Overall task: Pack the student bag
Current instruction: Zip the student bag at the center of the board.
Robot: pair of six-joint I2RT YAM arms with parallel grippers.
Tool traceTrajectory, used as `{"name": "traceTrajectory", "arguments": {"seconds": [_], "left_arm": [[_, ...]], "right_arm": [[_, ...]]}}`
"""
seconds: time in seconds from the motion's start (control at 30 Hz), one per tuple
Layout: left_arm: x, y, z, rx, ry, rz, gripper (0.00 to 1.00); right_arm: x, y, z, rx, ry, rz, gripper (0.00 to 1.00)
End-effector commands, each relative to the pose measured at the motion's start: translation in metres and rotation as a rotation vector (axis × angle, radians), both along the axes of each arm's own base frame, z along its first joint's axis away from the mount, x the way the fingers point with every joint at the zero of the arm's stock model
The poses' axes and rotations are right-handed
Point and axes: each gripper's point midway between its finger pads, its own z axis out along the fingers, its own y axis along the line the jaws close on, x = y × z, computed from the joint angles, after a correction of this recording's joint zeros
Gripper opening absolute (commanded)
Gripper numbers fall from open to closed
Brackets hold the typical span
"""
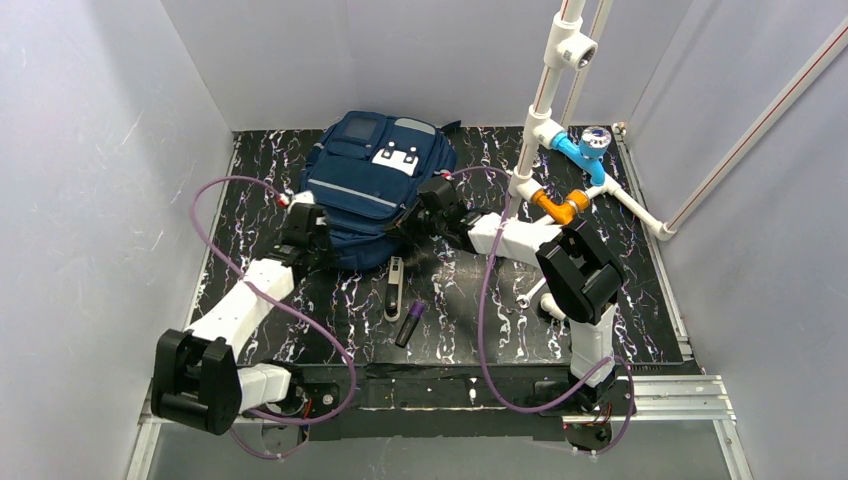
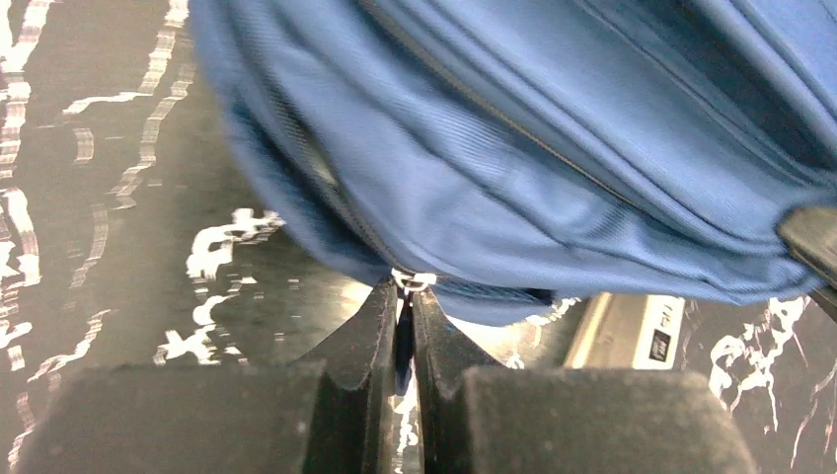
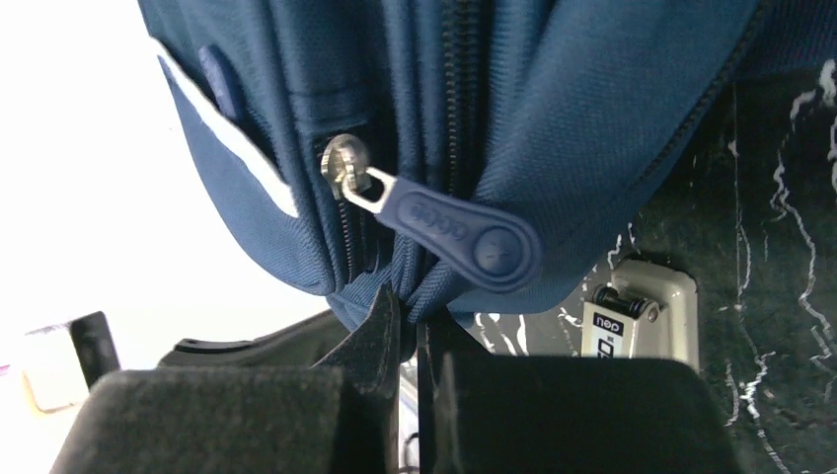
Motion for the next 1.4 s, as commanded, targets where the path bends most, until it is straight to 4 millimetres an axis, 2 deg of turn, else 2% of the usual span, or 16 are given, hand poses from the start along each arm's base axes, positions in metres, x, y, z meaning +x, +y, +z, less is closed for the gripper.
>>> {"name": "traceTrajectory", "arguments": {"seconds": [0.0,0.1,0.17,0.27,0.37,0.43,0.5,0.6,0.73,0.8,0.87,0.9,0.97,1.13,1.23,1.37], "left_arm": [[-0.029,0.078,0.015,0.164,0.039,0.211,0.0],[-0.036,0.081,0.021,0.134,0.013,0.199,0.0],[-0.037,0.062,0.02,0.046,0.016,0.131,0.0],[-0.033,0.018,0.029,-0.148,-0.032,0.007,0.0],[-0.037,-0.019,0.045,-0.197,-0.068,-0.09,0.0],[-0.042,-0.031,0.057,-0.19,-0.087,-0.102,0.0],[-0.05,-0.035,0.067,-0.21,-0.107,-0.088,0.0],[-0.066,-0.03,0.075,-0.217,-0.13,-0.052,0.0],[-0.072,-0.039,0.072,-0.266,-0.134,-0.089,0.0],[-0.064,-0.051,0.068,-0.286,-0.112,-0.122,0.0],[-0.05,-0.068,0.07,-0.321,-0.104,-0.171,0.0],[-0.042,-0.077,0.074,-0.338,-0.107,-0.199,0.0],[-0.024,-0.09,0.082,-0.359,-0.127,-0.233,0.0],[0.007,-0.115,0.1,-0.389,-0.164,-0.315,0.0],[0.013,-0.125,0.102,-0.41,-0.153,-0.35,0.0],[0.01,-0.125,0.098,-0.405,-0.142,-0.357,0.0]], "right_arm": [[0.048,-0.016,0.056,-0.159,-0.334,-0.018,0.01],[0.067,-0.025,0.044,-0.357,-0.487,0.058,0.01],[0.078,-0.033,0.034,-0.489,-0.544,0.133,0.01],[0.085,-0.023,0.042,-0.54,-0.701,0.256,0.01],[0.082,0.005,0.045,-0.55,-0.744,0.433,0.01],[0.066,0.028,0.049,-0.539,-0.778,0.543,0.01],[0.048,0.052,0.056,-0.488,-0.826,0.6,0.01],[0.03,0.081,0.066,-0.389,-0.868,0.639,0.01],[0.037,0.097,0.062,-0.332,-0.849,0.622,0.01],[0.054,0.091,0.057,-0.404,-0.84,0.569,0.27],[0.079,0.07,0.06,-0.485,-0.764,0.495,0.49],[0.088,0.055,0.062,-0.5,-0.687,0.453,0.56],[0.084,0.029,0.069,-0.444,-0.524,0.425,0.65],[0.042,-0.003,0.093,-0.351,-0.456,0.4,0.76],[0.024,0.0,0.09,-0.189,-0.421,0.322,0.78],[0.023,0.01,0.087,-0.091,-0.398,0.274,0.78]]}}
